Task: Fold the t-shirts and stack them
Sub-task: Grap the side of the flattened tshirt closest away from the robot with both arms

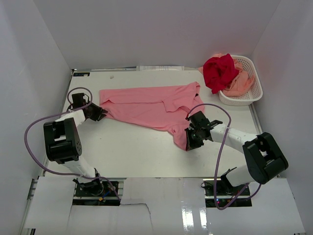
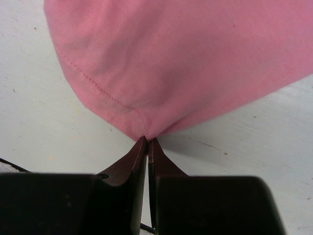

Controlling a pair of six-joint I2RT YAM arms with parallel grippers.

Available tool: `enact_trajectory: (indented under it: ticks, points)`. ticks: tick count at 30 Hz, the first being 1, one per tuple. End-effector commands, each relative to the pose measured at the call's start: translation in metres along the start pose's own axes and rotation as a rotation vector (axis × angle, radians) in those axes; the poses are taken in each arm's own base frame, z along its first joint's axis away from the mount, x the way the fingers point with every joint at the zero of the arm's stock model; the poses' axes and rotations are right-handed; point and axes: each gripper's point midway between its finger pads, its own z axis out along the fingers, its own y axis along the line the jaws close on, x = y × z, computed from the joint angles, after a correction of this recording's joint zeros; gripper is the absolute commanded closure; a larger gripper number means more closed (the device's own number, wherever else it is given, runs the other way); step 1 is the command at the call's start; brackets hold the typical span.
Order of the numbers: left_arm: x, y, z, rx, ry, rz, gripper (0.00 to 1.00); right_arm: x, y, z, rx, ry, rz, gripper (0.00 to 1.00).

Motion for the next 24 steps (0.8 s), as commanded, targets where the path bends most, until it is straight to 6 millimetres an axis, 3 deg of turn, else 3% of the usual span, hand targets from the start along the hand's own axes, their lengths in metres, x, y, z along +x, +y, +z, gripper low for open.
enact_trajectory:
  ticks: [1, 11, 19, 24]
  points:
    - [-0.009, -0.011, 0.005, 0.033, -0.013, 0.003, 0.64, 0.045, -0.029, 0.008, 0.114, 0.140, 0.004, 0.92]
    - [-0.017, -0.012, 0.021, 0.029, -0.013, -0.020, 0.64, 0.044, -0.028, 0.008, 0.110, 0.138, 0.007, 0.92]
    - [-0.021, -0.022, 0.017, 0.051, -0.022, -0.017, 0.64, 0.046, -0.028, 0.008, 0.111, 0.141, 0.008, 0.92]
    - [-0.021, -0.017, 0.022, 0.034, -0.016, -0.018, 0.64, 0.045, -0.028, 0.009, 0.111, 0.141, 0.006, 0.92]
